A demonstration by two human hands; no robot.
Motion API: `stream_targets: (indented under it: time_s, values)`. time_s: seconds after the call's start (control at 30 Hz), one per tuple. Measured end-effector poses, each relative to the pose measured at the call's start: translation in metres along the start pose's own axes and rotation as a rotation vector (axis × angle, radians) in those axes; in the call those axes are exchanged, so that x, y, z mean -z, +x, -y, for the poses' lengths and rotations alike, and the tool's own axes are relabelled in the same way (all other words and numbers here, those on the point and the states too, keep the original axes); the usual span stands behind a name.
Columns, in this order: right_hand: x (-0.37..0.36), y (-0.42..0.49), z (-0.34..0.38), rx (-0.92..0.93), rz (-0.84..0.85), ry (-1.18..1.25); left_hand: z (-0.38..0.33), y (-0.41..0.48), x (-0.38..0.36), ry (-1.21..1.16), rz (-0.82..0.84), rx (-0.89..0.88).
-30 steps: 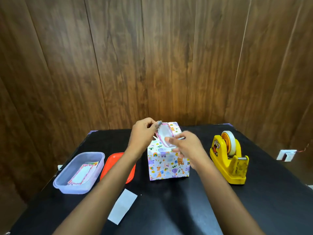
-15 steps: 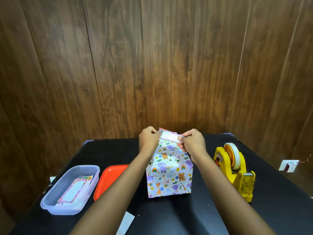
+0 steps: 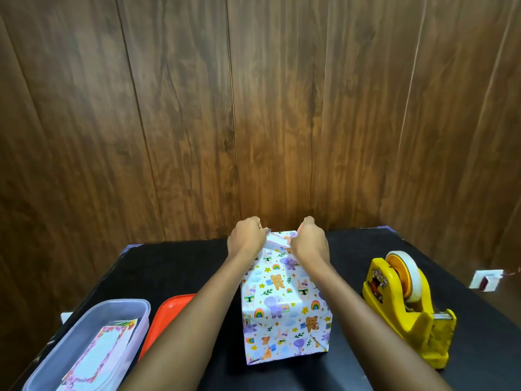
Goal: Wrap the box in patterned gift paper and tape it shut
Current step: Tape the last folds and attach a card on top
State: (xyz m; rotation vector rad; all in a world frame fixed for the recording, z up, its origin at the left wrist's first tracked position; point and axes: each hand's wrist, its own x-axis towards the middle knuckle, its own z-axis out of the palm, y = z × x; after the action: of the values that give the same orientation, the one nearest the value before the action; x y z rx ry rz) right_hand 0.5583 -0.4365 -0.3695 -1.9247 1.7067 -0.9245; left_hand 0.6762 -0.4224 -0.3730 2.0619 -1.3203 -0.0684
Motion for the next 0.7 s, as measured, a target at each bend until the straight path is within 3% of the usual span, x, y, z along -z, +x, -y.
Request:
stream_targets:
  time_s: [0.27,0.5,0.6,0.63,0.7]
  values:
    - [-0.003,0.001,0.002,0.004,0.026,-0.056,0.009,-0.001,-0.007,0.137,-0.024,-0.104]
    - [0.008,0.004,-0.004,-0.047,0.123,-0.163,0.011,0.002,0.000,0.643,-0.164,-0.303]
    - [0.010,0.001,-0.009,0.155,0.067,-0.262,0.022,-0.002,-0.001,0.581,-0.276,-0.727]
    - [0.009,0.001,-0.010,0.276,0.049,-0.316,0.025,-0.002,-0.003,0.531,-0.204,-0.811]
    - [0.006,-0.001,-0.008,0.453,0.106,-0.401,0.024,-0.002,-0.001,0.492,0.053,-0.783]
